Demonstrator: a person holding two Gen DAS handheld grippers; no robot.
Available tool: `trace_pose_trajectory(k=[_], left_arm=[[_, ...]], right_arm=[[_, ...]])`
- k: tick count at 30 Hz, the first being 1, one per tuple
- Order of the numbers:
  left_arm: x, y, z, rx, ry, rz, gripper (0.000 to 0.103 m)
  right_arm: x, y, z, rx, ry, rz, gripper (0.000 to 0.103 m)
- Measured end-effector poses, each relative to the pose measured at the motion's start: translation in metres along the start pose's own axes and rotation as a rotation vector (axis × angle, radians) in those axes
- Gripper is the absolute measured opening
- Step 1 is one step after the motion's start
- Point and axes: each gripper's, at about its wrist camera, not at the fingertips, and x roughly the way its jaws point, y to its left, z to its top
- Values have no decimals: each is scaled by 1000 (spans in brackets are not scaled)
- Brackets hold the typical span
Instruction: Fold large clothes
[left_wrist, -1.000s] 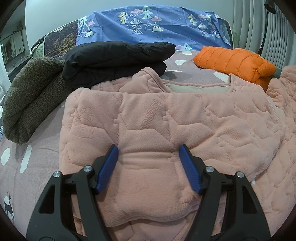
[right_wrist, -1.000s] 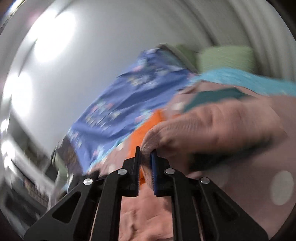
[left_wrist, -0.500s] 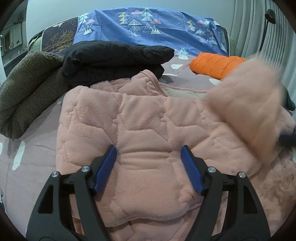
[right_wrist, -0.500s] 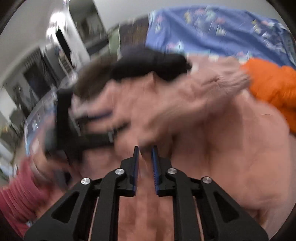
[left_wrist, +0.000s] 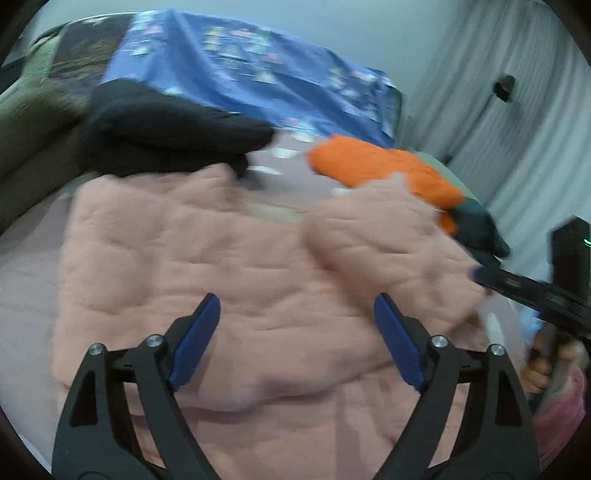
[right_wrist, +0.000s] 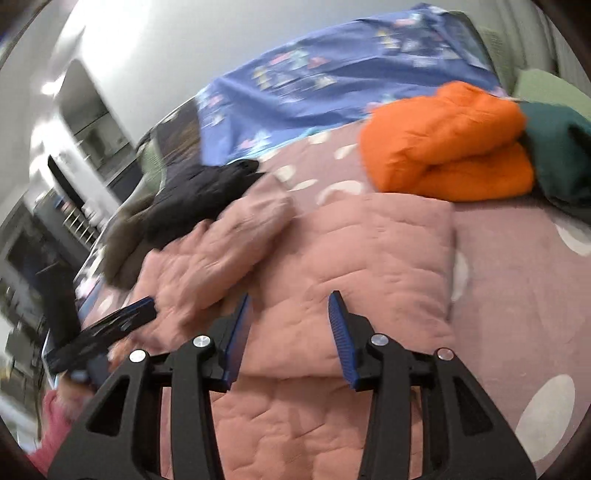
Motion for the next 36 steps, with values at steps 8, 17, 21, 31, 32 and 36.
trace_pose_trajectory(k=[8,17,21,31,32,36], left_arm=[[63,-80,20,228,111,136,92],[-24,6,35,-38,-156,198,38],[-31,65,12,-234,-127,149,72],[17,71,31,-256,-60,142,47],[24,69,37,-235,-51,166,32],[-31,55,51,-207,-191,94,13]], right_arm=[[8,-3,-32,-59,-161,-17,51],[-20,-9,-40,-101,-247,115,61],[-6,-13,-39,-55,-181,87,63],[0,-5,-43,-76,-153,25,63],[-1,-4,-43,-79,-156,18,63],[-36,4,-29,-103,-237,-3,63]])
